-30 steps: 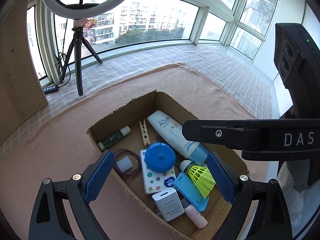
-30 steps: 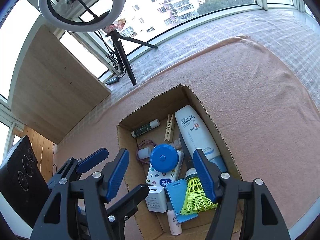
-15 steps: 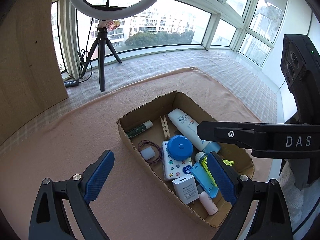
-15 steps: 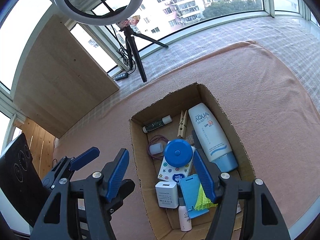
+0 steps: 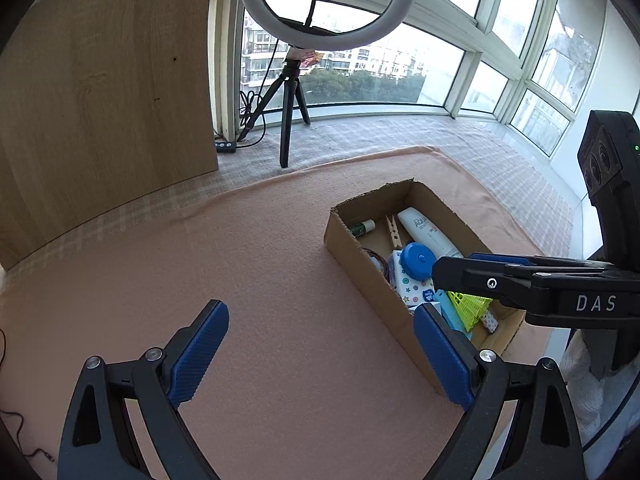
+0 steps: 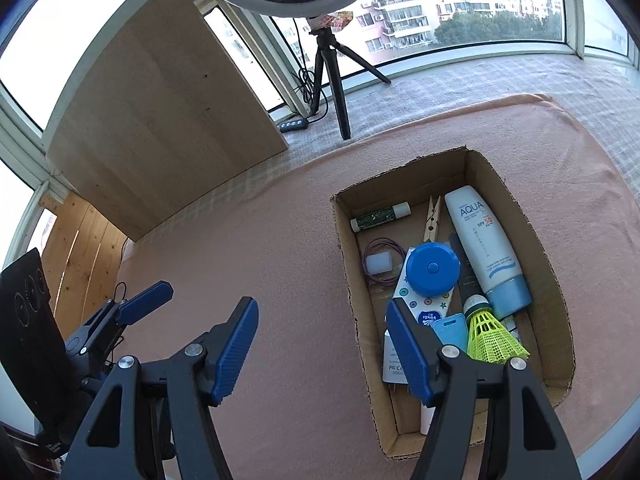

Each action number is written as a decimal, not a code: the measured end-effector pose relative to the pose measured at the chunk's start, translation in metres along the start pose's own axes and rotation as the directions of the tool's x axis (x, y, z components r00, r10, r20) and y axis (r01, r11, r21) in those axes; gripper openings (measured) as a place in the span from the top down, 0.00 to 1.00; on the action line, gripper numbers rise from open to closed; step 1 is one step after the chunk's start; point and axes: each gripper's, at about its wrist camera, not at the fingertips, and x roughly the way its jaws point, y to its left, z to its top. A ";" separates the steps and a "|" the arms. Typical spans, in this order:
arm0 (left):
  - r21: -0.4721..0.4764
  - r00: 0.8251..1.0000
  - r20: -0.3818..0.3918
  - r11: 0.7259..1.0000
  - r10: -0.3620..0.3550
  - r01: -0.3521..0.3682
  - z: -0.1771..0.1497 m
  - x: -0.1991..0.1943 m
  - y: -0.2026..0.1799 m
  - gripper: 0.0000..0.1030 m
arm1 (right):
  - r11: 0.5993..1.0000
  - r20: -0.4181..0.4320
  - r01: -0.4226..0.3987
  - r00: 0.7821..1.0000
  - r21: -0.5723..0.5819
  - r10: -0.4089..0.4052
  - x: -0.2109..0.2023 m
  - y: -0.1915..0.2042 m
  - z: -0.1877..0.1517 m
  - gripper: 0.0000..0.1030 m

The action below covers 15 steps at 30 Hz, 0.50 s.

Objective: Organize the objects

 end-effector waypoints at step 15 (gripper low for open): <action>-0.139 0.982 0.021 0.973 0.187 -0.183 -0.071 -0.089 0.084 0.07 | 0.982 0.039 0.046 0.998 -0.184 -0.039 -0.008 0.089 -0.058 0.39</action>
